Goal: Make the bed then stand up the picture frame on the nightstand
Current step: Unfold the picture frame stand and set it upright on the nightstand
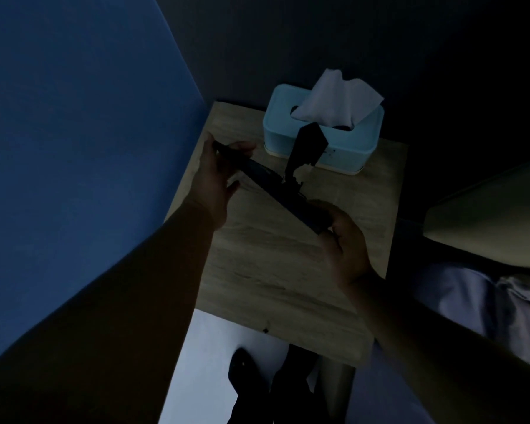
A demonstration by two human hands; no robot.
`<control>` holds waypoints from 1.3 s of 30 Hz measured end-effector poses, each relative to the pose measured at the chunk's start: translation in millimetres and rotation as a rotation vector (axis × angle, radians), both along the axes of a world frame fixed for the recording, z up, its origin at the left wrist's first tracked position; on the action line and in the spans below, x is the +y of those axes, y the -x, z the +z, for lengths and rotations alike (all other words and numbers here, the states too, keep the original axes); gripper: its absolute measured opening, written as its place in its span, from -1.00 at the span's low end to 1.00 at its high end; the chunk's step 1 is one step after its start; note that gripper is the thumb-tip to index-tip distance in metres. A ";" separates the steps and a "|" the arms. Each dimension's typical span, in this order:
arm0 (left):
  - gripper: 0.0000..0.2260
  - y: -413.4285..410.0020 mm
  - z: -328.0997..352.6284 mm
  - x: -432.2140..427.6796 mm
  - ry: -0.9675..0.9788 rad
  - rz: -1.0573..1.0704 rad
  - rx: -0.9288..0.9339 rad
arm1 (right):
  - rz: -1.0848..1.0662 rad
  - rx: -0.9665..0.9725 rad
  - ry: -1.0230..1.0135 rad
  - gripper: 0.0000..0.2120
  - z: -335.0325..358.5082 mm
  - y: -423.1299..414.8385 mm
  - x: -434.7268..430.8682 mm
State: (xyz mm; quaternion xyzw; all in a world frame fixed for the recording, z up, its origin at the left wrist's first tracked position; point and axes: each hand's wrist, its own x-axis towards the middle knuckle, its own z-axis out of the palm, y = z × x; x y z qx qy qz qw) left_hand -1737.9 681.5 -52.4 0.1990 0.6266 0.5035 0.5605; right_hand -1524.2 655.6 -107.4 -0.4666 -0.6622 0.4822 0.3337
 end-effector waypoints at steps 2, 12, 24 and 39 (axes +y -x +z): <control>-0.37 -1.4 0.8 0.5 -0.002 0.013 0.010 | -0.033 0.042 0.065 -0.63 1.0 1.6 -0.2; -0.39 -1.6 0.5 7.3 0.119 0.132 0.102 | -0.219 0.184 0.227 -0.50 7.8 11.6 1.2; -0.30 -0.8 -2.6 14.2 0.117 0.173 0.059 | -0.340 0.353 0.243 -0.71 5.2 13.3 11.1; -0.46 0.6 -16.7 -8.2 0.002 0.272 -0.027 | -0.202 0.319 0.197 -0.66 5.5 14.4 -11.3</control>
